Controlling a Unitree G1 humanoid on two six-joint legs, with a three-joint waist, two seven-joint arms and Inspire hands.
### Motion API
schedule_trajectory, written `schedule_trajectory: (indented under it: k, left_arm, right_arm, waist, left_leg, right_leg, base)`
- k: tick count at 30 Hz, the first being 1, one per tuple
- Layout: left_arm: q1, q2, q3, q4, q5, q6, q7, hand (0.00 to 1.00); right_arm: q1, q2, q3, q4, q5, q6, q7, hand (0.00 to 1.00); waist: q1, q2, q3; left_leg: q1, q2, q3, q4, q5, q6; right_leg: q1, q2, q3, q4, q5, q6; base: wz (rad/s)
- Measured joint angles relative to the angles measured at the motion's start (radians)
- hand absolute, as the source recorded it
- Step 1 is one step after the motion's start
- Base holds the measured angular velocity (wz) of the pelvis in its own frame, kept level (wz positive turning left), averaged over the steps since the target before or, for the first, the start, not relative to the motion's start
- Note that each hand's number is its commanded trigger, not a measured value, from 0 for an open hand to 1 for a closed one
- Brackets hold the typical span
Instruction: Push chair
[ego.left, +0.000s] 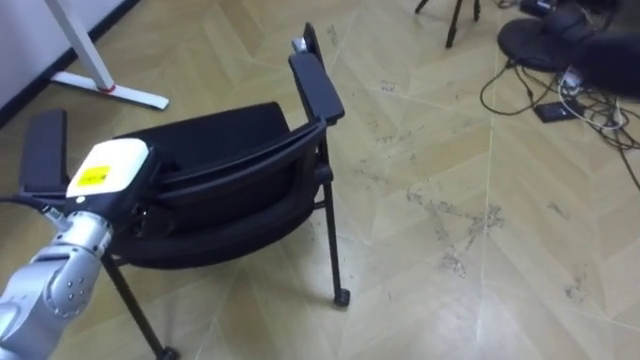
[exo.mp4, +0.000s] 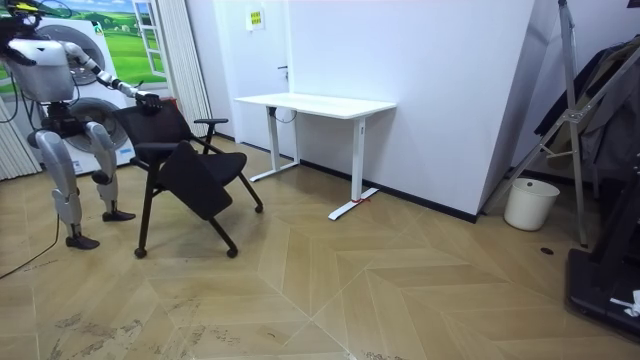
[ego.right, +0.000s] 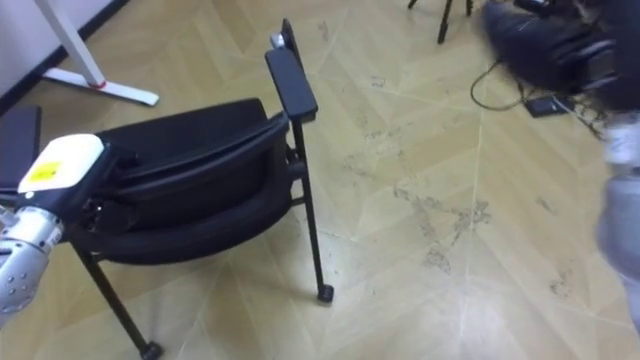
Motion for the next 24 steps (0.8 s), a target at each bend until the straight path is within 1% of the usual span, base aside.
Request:
schedule_trajectory:
  k: [1,3,4,5,8,9,13,15,17,19,21,22,23,24]
  left_arm:
    - [-0.001,0.000,-0.003,0.000,0.000,0.000,0.000,1.00]
    - [-0.008,0.000,-0.024,0.010,-0.002,0.001,0.001,1.00]
    - [-0.010,0.000,-0.028,0.012,-0.002,0.001,0.001,1.00]
    - [-0.010,0.000,-0.031,0.012,-0.002,-0.003,0.003,1.00]
    - [-0.016,0.000,-0.035,0.011,0.000,-0.016,0.003,1.00]
    - [-0.016,-0.001,-0.038,0.009,0.000,-0.019,0.003,1.00]
    - [-0.019,-0.001,-0.051,-0.002,0.007,-0.023,-0.001,1.00]
    - [-0.034,-0.001,-0.067,-0.006,0.011,-0.024,-0.003,1.00]
    - [-0.046,-0.001,-0.078,-0.008,0.011,-0.025,-0.008,1.00]
    - [-0.057,-0.001,-0.092,-0.015,0.011,-0.025,-0.016,1.00]
    - [-0.065,-0.004,-0.106,-0.027,0.013,-0.024,-0.022,1.00]
    - [-0.065,-0.004,-0.108,-0.032,0.013,-0.023,-0.022,1.00]
    - [-0.065,-0.004,-0.115,-0.038,0.013,-0.023,-0.022,1.00]
    - [-0.065,-0.005,-0.118,-0.044,0.017,-0.021,-0.022,1.00]
  right_arm:
    - [0.000,0.000,0.008,0.000,-0.004,0.000,0.013,0.00]
    - [-0.020,0.000,0.065,-0.002,-0.004,0.009,0.049,0.00]
    - [-0.028,0.000,0.079,-0.002,-0.004,0.007,0.058,0.00]
    - [-0.046,0.000,0.100,-0.004,-0.004,0.000,0.079,0.00]
    - [-0.086,0.000,0.135,-0.004,-0.006,-0.007,0.119,0.00]
    - [-0.092,0.000,0.146,-0.003,-0.006,-0.008,0.134,0.00]
    - [-0.094,0.000,0.168,-0.001,-0.004,-0.011,0.187,0.00]
    - [-0.092,0.000,0.195,0.002,-0.004,-0.008,0.221,0.00]
    - [-0.092,0.000,0.217,0.002,-0.004,-0.009,0.248,0.00]
    - [-0.092,0.000,0.244,0.003,-0.005,-0.008,0.269,0.00]
    - [-0.092,0.000,0.276,0.008,-0.011,-0.004,0.300,0.00]
    - [-0.092,0.000,0.283,0.008,-0.011,-0.003,0.307,0.00]
    - [-0.092,0.000,0.301,0.008,-0.011,-0.002,0.318,0.00]
    - [-0.092,0.000,0.318,0.009,-0.011,-0.002,0.331,0.00]
  waist:
    - [0.000,0.000,0.0000]
    - [0.017,0.000,0.0002]
    - [0.021,0.000,0.0001]
    - [0.024,-0.001,0.0004]
    - [0.030,-0.001,0.0004]
    - [0.039,-0.001,0.0006]
    - [0.055,-0.004,0.0025]
    - [0.071,-0.007,0.0042]
    - [0.081,-0.009,0.0052]
    - [0.088,-0.009,0.0052]
    - [0.111,-0.009,0.0051]
    - [0.113,-0.009,0.0051]
    - [0.120,-0.008,0.0057]
    - [0.126,-0.004,0.0077]
  left_leg:
    - [0.002,0.000,-0.005,0.000,0.000,0.000]
    - [0.018,0.001,-0.012,0.000,0.000,0.000]
    - [0.021,0.001,-0.013,0.000,0.000,0.000]
    - [0.021,0.001,-0.017,-0.001,0.000,0.000]
    - [0.022,0.002,-0.035,-0.002,0.000,0.000]
    - [0.027,0.002,-0.038,-0.003,0.000,0.000]
    - [0.037,0.003,-0.052,-0.004,0.000,0.000]
    - [0.036,0.003,-0.066,-0.005,0.000,0.000]
    - [0.033,0.003,-0.071,-0.005,0.000,0.000]
    - [0.032,0.003,-0.073,-0.006,0.000,0.000]
    - [0.032,0.003,-0.080,-0.006,0.000,0.000]
    - [0.032,0.003,-0.089,-0.007,0.000,0.000]
    - [0.036,0.003,-0.110,-0.007,0.001,0.001]
    - [0.043,0.008,-0.148,-0.007,0.001,0.001]
  right_leg:
    - [0.004,0.000,-0.002,-0.001,0.000,0.000]
    - [0.023,-0.001,-0.016,-0.010,0.000,0.000]
    - [0.029,-0.001,-0.017,-0.014,0.000,-0.001]
    - [0.032,-0.002,-0.032,-0.017,0.000,-0.001]
    - [0.041,-0.002,-0.036,-0.030,0.001,-0.001]
    - [0.044,-0.001,-0.036,-0.029,0.001,-0.001]
    - [0.056,0.001,-0.039,-0.031,0.001,-0.001]
    - [0.057,0.001,-0.046,-0.030,0.001,-0.001]
    - [0.057,0.000,-0.056,-0.031,0.001,-0.001]
    - [0.058,0.000,-0.056,-0.030,0.001,-0.001]
    - [0.058,0.000,-0.059,-0.031,0.001,-0.001]
    - [0.058,0.000,-0.060,-0.029,0.001,-0.001]
    - [0.056,0.002,-0.064,-0.021,0.001,-0.001]
    - [0.050,0.008,-0.075,0.003,0.001,-0.002]
  base:
    - [0.07]
    - [-0.03]
    - [-0.05]
    - [0.06]
    - [0.07]
    - [0.00]
    - [0.01]
    - [0.05]
    - [0.08]
    - [0.09]
    - [0.00]
    - [0.00]
    - [0.00]
    - [-0.06]
